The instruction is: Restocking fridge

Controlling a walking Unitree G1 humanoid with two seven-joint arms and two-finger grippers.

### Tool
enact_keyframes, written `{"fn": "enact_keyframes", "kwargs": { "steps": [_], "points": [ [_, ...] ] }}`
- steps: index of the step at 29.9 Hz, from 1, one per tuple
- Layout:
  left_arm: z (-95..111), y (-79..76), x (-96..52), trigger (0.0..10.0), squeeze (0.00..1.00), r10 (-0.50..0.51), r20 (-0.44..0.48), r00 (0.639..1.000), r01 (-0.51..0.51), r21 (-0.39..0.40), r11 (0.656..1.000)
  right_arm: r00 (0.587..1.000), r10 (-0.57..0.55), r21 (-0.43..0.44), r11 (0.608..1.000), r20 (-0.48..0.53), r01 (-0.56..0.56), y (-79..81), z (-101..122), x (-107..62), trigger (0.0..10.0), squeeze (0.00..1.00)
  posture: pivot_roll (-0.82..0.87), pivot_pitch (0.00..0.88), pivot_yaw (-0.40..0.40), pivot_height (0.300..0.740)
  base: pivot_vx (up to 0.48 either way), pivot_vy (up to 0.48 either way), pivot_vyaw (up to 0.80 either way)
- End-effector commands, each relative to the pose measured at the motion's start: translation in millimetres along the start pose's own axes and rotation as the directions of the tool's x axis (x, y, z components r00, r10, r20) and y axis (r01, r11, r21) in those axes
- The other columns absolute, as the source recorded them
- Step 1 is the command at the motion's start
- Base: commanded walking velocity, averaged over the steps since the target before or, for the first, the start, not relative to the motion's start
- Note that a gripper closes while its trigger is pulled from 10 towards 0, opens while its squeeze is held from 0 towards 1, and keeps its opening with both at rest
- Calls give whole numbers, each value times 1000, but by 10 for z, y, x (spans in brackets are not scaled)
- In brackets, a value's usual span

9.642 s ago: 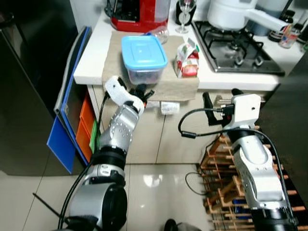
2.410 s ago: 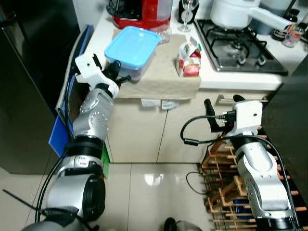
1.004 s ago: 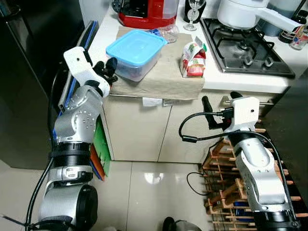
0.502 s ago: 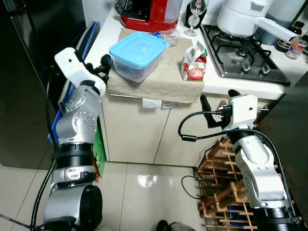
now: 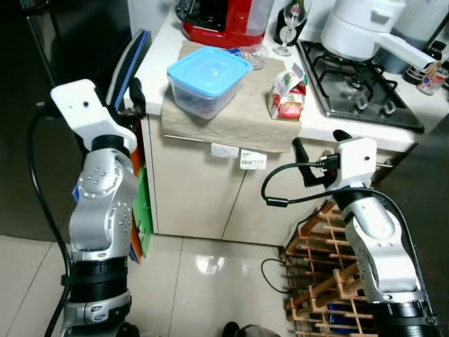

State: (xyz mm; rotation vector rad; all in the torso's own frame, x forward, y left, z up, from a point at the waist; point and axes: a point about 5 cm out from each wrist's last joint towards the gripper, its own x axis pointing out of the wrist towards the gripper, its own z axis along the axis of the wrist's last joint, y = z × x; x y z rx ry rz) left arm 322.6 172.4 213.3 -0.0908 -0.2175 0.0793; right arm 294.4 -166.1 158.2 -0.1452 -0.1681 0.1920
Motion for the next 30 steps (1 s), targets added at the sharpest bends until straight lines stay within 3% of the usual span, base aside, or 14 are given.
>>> {"fn": "enact_keyframes", "kwargs": {
  "steps": [1, 4, 5, 6, 12, 15, 21, 23, 30],
  "points": [
    [-174, -102, -29, 10000, 1000, -70, -87, 994, 74, 40, 996, 998, -46, 22, 999, 34, 45, -101, 61, 22, 10000, 192, -58, 34, -138, 740, 0, 0, 0],
    [-200, -112, -118, 10000, 1000, -164, -98, 981, 180, 182, 967, 995, -82, 62, 995, 48, 79, -143, 88, 46, 10000, 192, -52, 34, -119, 740, 0, 0, 0],
    [-200, -112, -118, 10000, 1000, -164, -98, 981, 180, 182, 967, 995, -82, 62, 995, 48, 79, -143, 88, 46, 10000, 192, -52, 34, -119, 740, 0, 0, 0],
    [-159, -47, -163, 10000, 0, -176, -107, 979, 193, 179, 965, 993, -110, 85, 991, 44, 106, -147, 69, 46, 10000, 196, -38, 36, -93, 740, 0, 0, 0],
    [-85, 16, -118, 10000, 0, -127, -95, 987, 135, 80, 988, 990, -130, 109, 986, 51, 124, -73, 47, 33, 10000, 192, -30, 34, -56, 740, 0, 236, 0],
    [-106, -78, -71, 10000, 0, -141, -99, 985, 148, 58, 987, 990, -126, 114, 986, 60, 119, -40, 51, 49, 10000, 192, -22, 23, -52, 740, 0, 471, 0],
    [-123, -146, -19, 10000, 0, -149, -111, 983, 159, 88, 983, 990, -120, 119, 987, 68, 111, -23, 56, 105, 10000, 188, -2, 18, -56, 740, 0, 476, 0],
    [-124, -207, 16, 10000, 0, -173, -120, 978, 182, 68, 981, 991, -113, 124, 987, 75, 104, 23, 66, 149, 10000, 192, 4, 18, -55, 740, 0, 0, 0],
    [-151, -200, 13, 10000, 0, -168, -129, 977, 175, 49, 983, 992, -110, 115, 988, 67, 102, 35, 43, 157, 10000, 196, 0, 23, -51, 740, 0, 0, -301]
  ]
}}
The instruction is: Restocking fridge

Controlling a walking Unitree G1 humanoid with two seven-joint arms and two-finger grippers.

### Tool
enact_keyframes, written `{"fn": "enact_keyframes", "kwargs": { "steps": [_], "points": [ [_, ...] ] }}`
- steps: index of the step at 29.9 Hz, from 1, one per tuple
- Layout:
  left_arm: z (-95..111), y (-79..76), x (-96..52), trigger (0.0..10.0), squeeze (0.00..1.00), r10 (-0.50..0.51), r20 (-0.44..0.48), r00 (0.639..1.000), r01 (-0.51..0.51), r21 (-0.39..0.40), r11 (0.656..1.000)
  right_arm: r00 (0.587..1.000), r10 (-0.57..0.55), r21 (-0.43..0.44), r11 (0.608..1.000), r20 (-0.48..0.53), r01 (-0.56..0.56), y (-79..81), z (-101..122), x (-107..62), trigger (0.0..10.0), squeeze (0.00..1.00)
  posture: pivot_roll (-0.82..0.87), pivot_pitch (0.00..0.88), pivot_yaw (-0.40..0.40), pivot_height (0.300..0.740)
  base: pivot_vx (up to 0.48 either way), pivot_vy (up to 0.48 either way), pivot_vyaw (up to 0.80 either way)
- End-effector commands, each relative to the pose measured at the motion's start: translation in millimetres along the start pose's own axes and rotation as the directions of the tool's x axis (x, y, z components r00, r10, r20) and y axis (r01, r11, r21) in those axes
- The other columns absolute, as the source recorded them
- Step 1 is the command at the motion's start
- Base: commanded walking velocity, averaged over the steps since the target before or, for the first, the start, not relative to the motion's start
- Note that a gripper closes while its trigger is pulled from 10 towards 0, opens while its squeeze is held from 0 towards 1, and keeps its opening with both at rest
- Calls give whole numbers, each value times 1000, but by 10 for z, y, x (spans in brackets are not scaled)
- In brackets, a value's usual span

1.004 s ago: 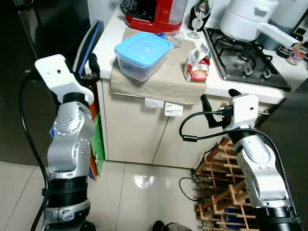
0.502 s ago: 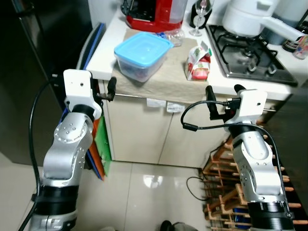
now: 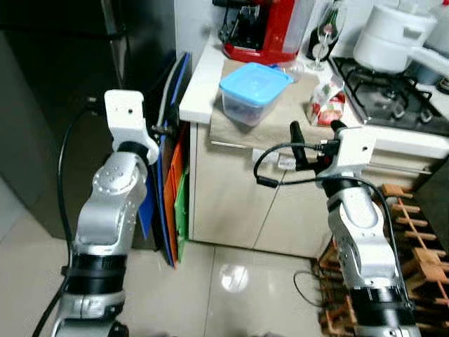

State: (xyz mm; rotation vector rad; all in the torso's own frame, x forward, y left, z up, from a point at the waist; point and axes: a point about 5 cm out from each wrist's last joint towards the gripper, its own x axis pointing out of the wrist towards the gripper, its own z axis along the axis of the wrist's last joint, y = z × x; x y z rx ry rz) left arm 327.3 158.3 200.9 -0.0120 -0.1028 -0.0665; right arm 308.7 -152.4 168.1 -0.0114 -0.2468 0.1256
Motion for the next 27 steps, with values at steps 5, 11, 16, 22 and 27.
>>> {"fn": "enact_keyframes", "kwargs": {
  "steps": [5, 11, 16, 22, 27],
  "points": [
    [-20, -109, 22, 10000, 0, -31, -7, 1000, 31, -19, 999, 1000, -20, -21, 1000, 0, 20, -63, -26, -41, 10000, 196, -13, 26, -53, 740, 0, 0, -101],
    [-44, -170, 43, 10000, 0, -41, -6, 999, 41, -31, 999, 1000, -12, -41, 999, 0, 11, -82, -16, -62, 10000, 192, -31, 28, -56, 740, 0, 0, 0],
    [-34, -169, 49, 10000, 0, -35, 6, 999, 35, -40, 999, 1000, -13, -49, 999, 0, 13, -99, -13, -74, 10000, 196, -42, 26, -54, 740, 0, 0, 0],
    [29, -147, 29, 10000, 0, 0, 62, 998, 3, -35, 999, 1000, -8, -49, 999, 1, 8, -103, -8, -91, 10000, 196, -46, 25, -54, 740, 0, 177, 0],
    [142, -126, 9, 10000, 0, 30, 130, 991, -26, -32, 999, 1000, 0, -43, 999, 16, 1, -98, 24, -73, 10000, 192, -44, 24, -55, 740, 0, 425, 0]
  ]
}}
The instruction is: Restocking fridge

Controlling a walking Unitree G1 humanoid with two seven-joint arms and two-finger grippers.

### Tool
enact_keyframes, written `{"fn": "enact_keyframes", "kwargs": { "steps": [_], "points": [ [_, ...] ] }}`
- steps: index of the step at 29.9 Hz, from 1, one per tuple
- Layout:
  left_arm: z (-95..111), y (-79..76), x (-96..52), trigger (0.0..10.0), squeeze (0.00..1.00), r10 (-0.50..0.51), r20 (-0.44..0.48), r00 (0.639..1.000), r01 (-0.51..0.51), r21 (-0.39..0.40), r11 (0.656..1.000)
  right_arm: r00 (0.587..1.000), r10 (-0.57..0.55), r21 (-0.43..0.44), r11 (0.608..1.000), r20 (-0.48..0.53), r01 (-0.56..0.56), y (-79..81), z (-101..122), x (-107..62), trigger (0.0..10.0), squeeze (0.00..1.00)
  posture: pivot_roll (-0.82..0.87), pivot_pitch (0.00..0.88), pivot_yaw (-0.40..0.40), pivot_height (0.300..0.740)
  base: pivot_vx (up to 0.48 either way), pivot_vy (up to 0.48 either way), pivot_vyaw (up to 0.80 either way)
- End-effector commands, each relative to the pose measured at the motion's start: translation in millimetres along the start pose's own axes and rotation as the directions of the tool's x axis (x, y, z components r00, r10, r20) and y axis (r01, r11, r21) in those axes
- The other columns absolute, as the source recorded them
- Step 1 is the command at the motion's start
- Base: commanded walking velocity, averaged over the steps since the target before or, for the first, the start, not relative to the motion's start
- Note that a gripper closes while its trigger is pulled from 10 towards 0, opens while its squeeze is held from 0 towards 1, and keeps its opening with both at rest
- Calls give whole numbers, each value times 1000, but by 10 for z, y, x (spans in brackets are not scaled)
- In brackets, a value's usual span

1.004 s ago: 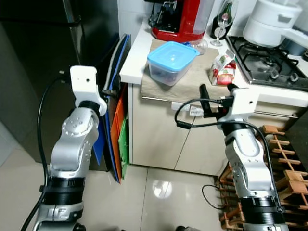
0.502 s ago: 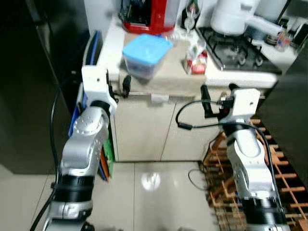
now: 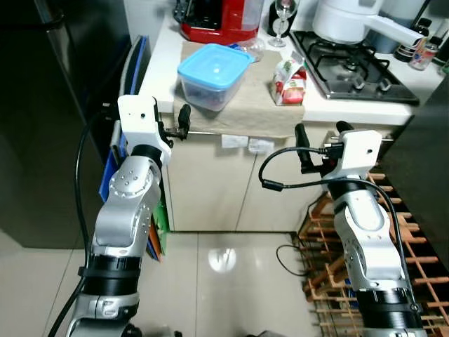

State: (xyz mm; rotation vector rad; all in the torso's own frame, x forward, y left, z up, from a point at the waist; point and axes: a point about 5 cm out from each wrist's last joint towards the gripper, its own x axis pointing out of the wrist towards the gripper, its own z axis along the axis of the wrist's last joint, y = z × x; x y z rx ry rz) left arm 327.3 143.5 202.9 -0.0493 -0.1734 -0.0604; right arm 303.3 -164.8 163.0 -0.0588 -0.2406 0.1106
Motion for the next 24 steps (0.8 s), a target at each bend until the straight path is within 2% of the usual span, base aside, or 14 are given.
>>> {"fn": "enact_keyframes", "kwargs": {
  "steps": [1, 7, 8, 9, 13, 15, 19, 24],
  "points": [
    [139, 23, 4, 10000, 0, 24, 67, 997, -24, 1, 1000, 1000, 9, 6, 1000, 27, -9, 18, 64, 13, 10000, 192, -39, 18, -54, 740, 0, 420, 0],
    [221, 47, -4, 10000, 0, 43, 120, 992, -41, -19, 999, 999, 13, 7, 1000, 36, -14, 24, 78, 40, 10000, 196, -33, 10, -56, 740, 0, 424, 0],
    [239, 41, -7, 10000, 0, 39, 127, 991, -40, 0, 999, 999, 15, 7, 1000, 39, -15, 26, 86, 43, 10000, 192, -33, 10, -56, 740, 0, 424, 0],
    [264, 11, -4, 10000, 0, 17, 135, 991, -24, 55, 998, 999, 17, 4, 1000, 46, -17, 27, 101, 48, 10000, 192, -31, 7, -57, 740, 259, 405, 0],
    [244, -65, 44, 10000, 0, -46, 94, 995, 37, 97, 995, 998, 20, -3, 1000, 64, -20, 35, 133, 64, 10000, 192, -30, 1, -60, 740, 468, 0, 0],
    [230, -100, 52, 10000, 0, -75, 87, 993, 62, 143, 988, 998, 22, -10, 1000, 64, -21, 37, 136, 67, 10000, 188, -30, 1, -60, 740, 240, 0, 0],
    [190, -90, 68, 10000, 0, -57, 67, 996, 50, 101, 994, 999, 12, -10, 1000, 43, -12, 28, 109, 79, 10000, 192, -31, 0, -58, 740, 0, 0, -303],
    [199, -88, 75, 10000, 0, -41, 76, 996, 33, 109, 994, 999, 2, -8, 1000, 44, -2, 8, 103, 65, 10000, 200, -39, 0, -54, 740, 0, 0, -800]
  ]
}}
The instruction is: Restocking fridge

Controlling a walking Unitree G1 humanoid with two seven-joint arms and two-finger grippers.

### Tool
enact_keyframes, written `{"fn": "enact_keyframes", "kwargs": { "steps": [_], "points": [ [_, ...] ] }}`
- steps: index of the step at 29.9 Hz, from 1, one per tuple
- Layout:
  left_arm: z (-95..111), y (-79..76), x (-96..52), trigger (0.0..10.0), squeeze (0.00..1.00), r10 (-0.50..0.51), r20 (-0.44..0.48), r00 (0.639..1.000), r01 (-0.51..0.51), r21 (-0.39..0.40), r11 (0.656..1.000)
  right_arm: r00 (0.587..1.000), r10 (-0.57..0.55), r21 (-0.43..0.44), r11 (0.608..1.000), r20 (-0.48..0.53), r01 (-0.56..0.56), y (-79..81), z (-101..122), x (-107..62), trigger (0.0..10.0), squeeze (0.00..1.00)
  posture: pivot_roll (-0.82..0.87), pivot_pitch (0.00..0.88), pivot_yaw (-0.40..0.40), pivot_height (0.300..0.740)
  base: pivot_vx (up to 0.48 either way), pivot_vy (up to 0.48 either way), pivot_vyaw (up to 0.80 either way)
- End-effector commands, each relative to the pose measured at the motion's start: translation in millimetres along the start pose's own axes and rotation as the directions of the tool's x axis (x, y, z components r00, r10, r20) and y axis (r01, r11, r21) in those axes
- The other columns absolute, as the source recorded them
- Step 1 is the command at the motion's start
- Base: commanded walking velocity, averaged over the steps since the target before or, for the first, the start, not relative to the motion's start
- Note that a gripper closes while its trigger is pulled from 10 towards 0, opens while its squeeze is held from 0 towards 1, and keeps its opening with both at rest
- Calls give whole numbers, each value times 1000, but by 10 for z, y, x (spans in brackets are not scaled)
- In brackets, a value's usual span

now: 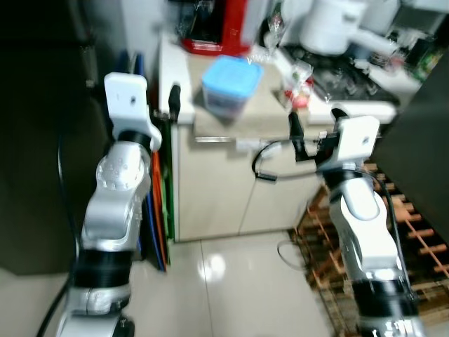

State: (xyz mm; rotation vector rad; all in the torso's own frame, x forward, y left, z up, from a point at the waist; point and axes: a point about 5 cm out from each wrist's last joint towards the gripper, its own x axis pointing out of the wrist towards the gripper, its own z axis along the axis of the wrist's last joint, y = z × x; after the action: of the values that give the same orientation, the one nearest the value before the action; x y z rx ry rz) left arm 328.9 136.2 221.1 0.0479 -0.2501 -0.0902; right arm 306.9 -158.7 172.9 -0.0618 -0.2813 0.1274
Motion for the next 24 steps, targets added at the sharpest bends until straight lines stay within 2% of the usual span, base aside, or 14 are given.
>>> {"fn": "enact_keyframes", "kwargs": {
  "steps": [1, 3, 6, 12, 19, 24],
  "points": [
    [18, 2, 32, 10000, 0, 8, -1, 1000, -8, 14, 1000, 1000, -15, -13, 1000, 10, 15, -45, 21, -7, 10000, 196, -39, 0, -54, 740, 0, 0, 0],
    [30, 5, 32, 10000, 0, 8, 9, 1000, -8, 7, 1000, 1000, -18, -19, 1000, 12, 18, -48, 28, -5, 10000, 196, -43, 4, -54, 740, 0, 0, 0],
    [59, 9, 28, 10000, 0, 10, 23, 1000, -10, -2, 1000, 1000, -18, -22, 1000, 19, 18, -49, 42, 3, 10000, 196, -43, 4, -54, 740, 454, 0, 0],
    [209, -26, 35, 10000, 0, 2, 110, 994, -3, 5, 1000, 998, -22, -31, 999, 50, 24, -80, 135, 55, 10000, 192, -44, 8, -56, 740, 459, 0, 0],
    [199, -30, 38, 10000, 0, 13, 102, 995, -11, -21, 1000, 998, -35, -27, 999, 48, 36, -111, 137, 75, 10000, 192, -47, 11, -58, 740, 462, 0, 0],
    [197, 31, 38, 10000, 0, 73, 103, 992, -67, -58, 996, 999, -24, -24, 999, 40, 25, -90, 126, 76, 10000, 192, -47, 12, -60, 740, 445, 0, 0]
  ]
}}
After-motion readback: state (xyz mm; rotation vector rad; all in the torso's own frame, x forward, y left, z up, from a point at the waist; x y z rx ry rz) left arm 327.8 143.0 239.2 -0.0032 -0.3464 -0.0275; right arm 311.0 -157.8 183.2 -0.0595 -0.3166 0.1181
